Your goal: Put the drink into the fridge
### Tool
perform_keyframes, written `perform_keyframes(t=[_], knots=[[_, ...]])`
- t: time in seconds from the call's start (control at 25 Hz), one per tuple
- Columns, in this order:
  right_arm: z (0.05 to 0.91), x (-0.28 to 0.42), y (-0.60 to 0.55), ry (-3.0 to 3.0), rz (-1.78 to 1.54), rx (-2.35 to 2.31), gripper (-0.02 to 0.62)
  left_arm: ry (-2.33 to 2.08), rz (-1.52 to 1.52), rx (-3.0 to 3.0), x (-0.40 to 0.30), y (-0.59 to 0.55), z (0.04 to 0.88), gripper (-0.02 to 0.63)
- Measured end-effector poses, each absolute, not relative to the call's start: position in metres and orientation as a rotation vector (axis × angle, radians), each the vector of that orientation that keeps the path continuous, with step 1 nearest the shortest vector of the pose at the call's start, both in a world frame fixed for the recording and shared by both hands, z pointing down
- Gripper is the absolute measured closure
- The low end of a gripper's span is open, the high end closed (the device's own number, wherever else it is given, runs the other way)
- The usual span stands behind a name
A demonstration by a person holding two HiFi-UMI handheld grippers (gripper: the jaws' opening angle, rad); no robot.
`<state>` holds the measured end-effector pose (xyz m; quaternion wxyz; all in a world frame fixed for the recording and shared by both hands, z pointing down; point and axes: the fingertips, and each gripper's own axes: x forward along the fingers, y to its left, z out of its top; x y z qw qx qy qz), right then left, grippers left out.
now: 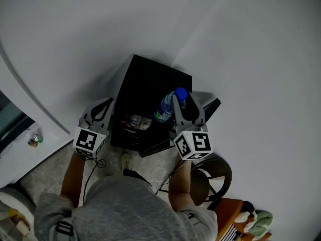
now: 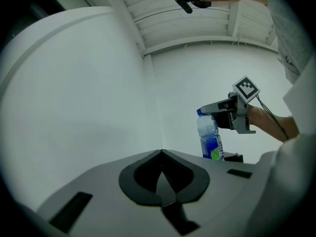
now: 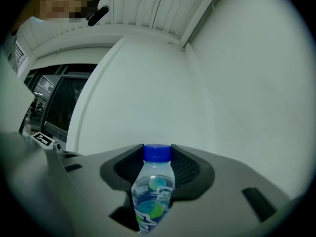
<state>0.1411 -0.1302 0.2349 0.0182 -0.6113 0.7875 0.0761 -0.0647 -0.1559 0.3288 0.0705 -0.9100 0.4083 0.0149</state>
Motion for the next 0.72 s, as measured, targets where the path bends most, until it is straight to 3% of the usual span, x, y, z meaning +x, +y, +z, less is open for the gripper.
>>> perform_keyframes(t=[0.72], knots=[[0.307, 0.135, -0.026, 2.359, 0.103, -2.074, 0.411, 1.027, -0.043, -2.892, -0.051, -0.069, 0.372, 0.604]])
